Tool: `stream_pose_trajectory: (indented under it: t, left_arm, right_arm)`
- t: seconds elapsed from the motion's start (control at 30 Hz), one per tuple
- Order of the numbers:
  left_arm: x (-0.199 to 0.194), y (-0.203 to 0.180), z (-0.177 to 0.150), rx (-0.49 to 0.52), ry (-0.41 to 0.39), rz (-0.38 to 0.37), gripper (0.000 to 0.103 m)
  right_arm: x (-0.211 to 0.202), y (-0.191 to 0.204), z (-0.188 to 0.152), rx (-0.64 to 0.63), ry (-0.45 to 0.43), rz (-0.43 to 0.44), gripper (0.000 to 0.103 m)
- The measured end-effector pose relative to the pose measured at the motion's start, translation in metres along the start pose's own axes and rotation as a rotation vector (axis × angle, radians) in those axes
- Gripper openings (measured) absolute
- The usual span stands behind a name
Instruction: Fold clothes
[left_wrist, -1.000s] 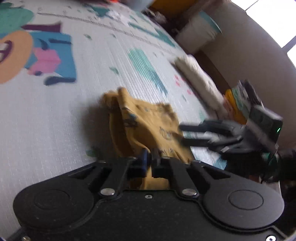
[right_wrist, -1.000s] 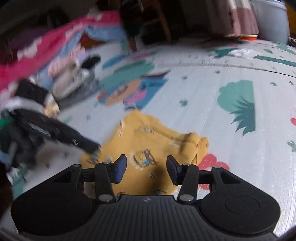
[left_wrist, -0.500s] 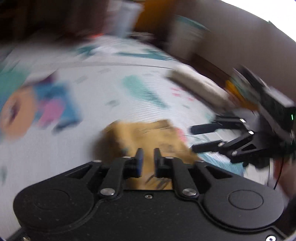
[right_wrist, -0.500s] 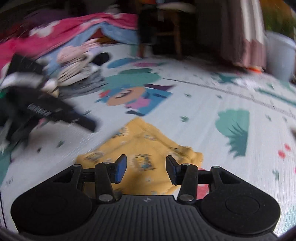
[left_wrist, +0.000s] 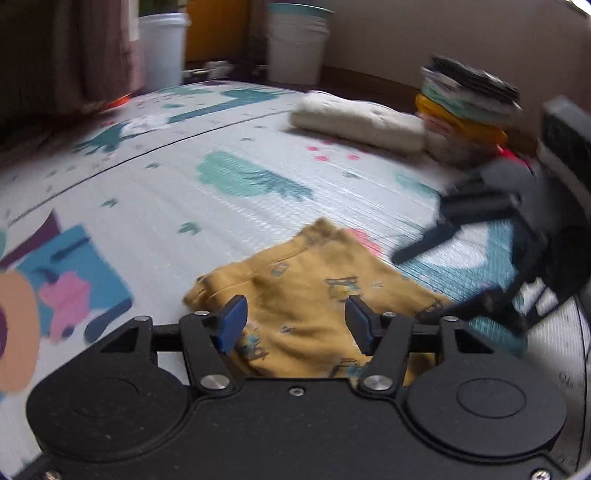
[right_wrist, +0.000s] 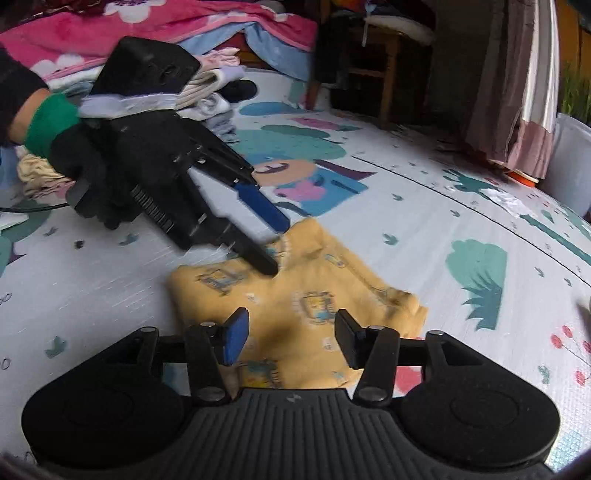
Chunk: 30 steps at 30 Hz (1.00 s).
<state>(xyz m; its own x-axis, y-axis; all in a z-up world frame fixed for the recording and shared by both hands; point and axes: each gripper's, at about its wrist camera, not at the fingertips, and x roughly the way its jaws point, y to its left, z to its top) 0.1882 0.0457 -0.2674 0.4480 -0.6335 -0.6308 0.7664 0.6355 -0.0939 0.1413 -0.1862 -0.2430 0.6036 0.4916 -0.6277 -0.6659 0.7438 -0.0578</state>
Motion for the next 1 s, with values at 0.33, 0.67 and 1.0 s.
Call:
stream_pose_trajectory:
  t: [0.33, 0.67, 1.0]
  left_arm:
    - [0.018, 0.015, 0.023, 0.076, 0.077, -0.017, 0.060]
    - [0.065, 0.004, 0.032, 0.190, 0.188, -0.026, 0.075]
    - [-0.021, -0.040, -0.002, 0.192, 0.031, 0.009, 0.033]
  right_arm:
    - [0.012, -0.026, 0.017, 0.066, 0.055, 0.003, 0.054]
    - [0.057, -0.057, 0.018, 0.082, 0.134, 0.002, 0.069]
    - [-0.014, -0.001, -0.003, 0.016, -0.014, 0.003, 0.043]
